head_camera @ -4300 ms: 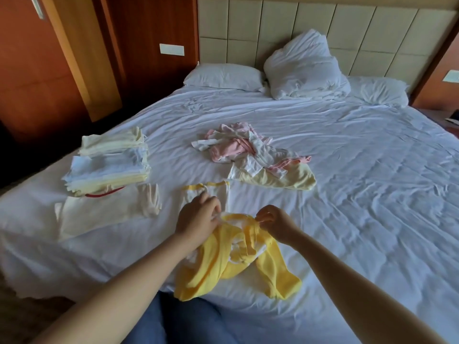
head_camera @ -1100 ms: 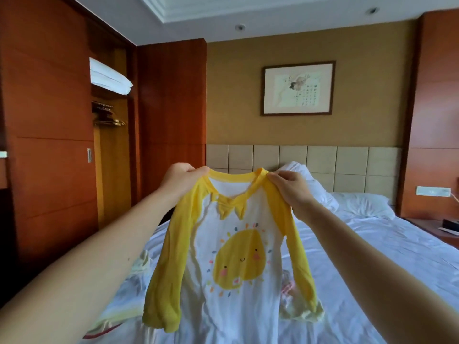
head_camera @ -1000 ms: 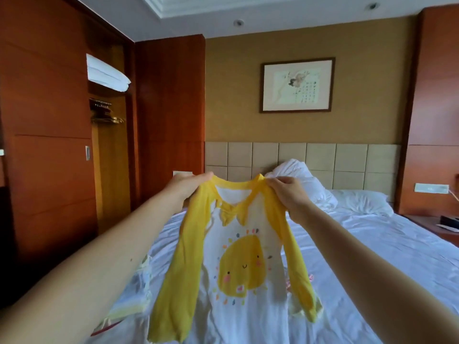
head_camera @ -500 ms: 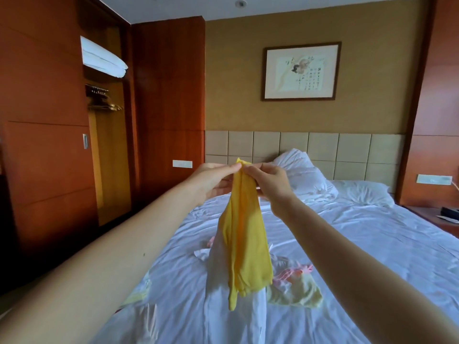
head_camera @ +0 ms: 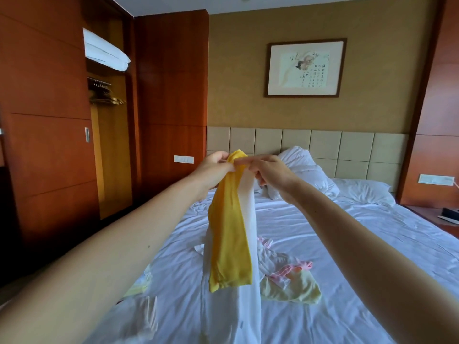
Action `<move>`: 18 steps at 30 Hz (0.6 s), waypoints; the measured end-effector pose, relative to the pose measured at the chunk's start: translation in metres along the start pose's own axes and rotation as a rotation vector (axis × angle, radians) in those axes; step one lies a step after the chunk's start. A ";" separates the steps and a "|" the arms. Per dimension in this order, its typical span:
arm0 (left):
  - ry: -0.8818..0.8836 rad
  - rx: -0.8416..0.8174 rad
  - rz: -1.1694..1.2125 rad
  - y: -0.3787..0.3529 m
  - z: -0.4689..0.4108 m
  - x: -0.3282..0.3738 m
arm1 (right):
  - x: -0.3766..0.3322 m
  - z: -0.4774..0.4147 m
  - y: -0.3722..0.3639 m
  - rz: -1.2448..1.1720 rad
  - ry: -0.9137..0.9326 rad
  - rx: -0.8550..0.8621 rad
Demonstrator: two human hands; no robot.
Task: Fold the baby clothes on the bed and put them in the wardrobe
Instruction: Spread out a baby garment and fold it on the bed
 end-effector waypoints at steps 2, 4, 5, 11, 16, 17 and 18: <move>-0.036 -0.007 -0.044 0.002 0.000 0.004 | -0.009 0.002 0.006 -0.011 0.065 0.052; -0.077 -0.023 -0.051 0.002 0.002 0.010 | -0.015 0.002 0.024 -0.062 0.128 0.208; -0.094 -0.034 -0.043 0.002 0.004 0.013 | -0.014 0.001 0.032 -0.084 0.141 0.262; -0.116 -0.081 0.017 0.001 0.010 0.013 | 0.001 -0.008 0.008 -0.372 -0.030 -0.012; -0.106 -0.056 0.095 0.009 0.012 0.009 | -0.001 -0.003 -0.009 -0.483 -0.048 -0.172; -0.102 -0.075 0.105 0.008 0.013 0.007 | -0.001 -0.002 -0.011 -0.472 -0.034 -0.177; -0.099 -0.092 0.115 0.006 0.014 0.007 | -0.002 -0.002 -0.013 -0.458 -0.014 -0.182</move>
Point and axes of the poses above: each hand's wrist, its own z-axis away from the middle knuckle, its own y-axis out of the back of the hand, x = y × z, the point moved 10 cm from there along -z, towards the middle knuckle, and after that the axes turned 2 degrees about z, right-handed, at the moved point
